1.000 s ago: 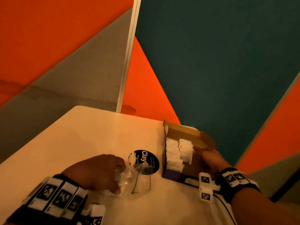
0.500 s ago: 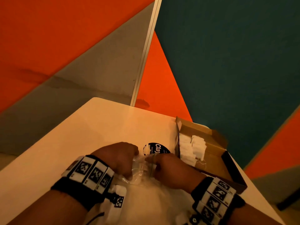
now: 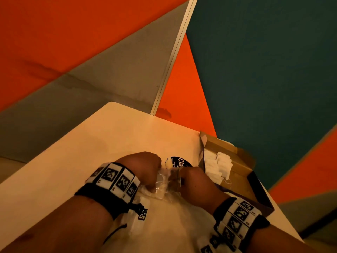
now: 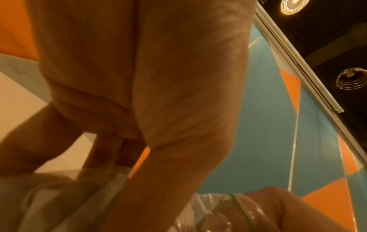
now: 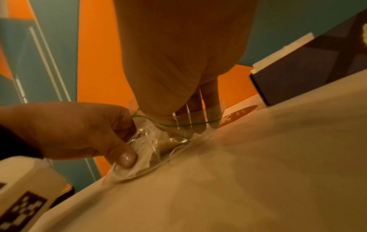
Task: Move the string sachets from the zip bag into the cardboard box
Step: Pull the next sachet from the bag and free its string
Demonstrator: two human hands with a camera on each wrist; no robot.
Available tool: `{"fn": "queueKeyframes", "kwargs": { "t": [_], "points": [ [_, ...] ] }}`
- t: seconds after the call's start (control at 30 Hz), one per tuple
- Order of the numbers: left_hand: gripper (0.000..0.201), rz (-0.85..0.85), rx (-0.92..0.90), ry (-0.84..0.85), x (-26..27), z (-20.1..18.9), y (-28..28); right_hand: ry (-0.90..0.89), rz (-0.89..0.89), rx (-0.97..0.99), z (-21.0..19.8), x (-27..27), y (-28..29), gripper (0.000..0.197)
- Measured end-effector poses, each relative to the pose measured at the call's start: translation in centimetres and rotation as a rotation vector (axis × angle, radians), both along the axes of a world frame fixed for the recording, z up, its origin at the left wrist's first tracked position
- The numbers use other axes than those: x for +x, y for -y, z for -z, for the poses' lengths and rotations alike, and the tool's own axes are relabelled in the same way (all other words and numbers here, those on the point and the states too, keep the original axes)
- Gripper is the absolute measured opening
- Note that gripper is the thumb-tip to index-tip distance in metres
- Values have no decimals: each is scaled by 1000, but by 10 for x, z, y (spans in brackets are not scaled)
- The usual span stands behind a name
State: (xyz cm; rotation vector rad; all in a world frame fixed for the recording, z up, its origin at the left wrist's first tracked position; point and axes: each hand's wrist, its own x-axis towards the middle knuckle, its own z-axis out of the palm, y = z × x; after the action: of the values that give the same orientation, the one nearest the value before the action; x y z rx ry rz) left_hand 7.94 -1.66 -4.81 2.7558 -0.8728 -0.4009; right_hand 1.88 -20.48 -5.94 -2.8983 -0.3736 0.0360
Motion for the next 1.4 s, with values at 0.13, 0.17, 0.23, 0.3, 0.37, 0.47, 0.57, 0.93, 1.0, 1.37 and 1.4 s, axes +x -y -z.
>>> {"fn": "queueKeyframes", "kwargs": {
  "t": [0.13,0.17,0.23,0.3,0.37,0.47,0.57,0.93,1.0,1.37,1.4],
  "points": [
    [62,4,-7,2,0,1,-2,67,37,127,-6,-8,0,18],
    [61,7,-11,4,0,1,-2,45,46,107,-5,-8,1,21],
    [60,12,-19,-6,1,2,-2,-31,55,14,0,-8,0,30],
    [60,14,-22,-19,1,2,-3,-59,44,-36,5,-4,0,33],
    [60,13,-33,-31,2,2,-4,-75,38,-61,7,-1,-1,31],
    [63,4,-46,-42,3,3,-6,-67,68,-126,9,2,-4,24],
    [64,1,-45,-52,5,3,-9,-29,127,-157,7,-2,-5,21],
    [56,0,-50,-53,7,1,-14,38,202,-9,-20,-29,-9,29],
    [54,2,-44,-47,5,1,-14,-6,181,-12,-20,-31,-11,37],
    [53,-1,-21,-13,6,4,-13,111,228,-62,-18,-27,-10,31],
    [53,0,-20,-8,7,4,-13,131,227,-17,-18,-27,-9,31]
  ]
}}
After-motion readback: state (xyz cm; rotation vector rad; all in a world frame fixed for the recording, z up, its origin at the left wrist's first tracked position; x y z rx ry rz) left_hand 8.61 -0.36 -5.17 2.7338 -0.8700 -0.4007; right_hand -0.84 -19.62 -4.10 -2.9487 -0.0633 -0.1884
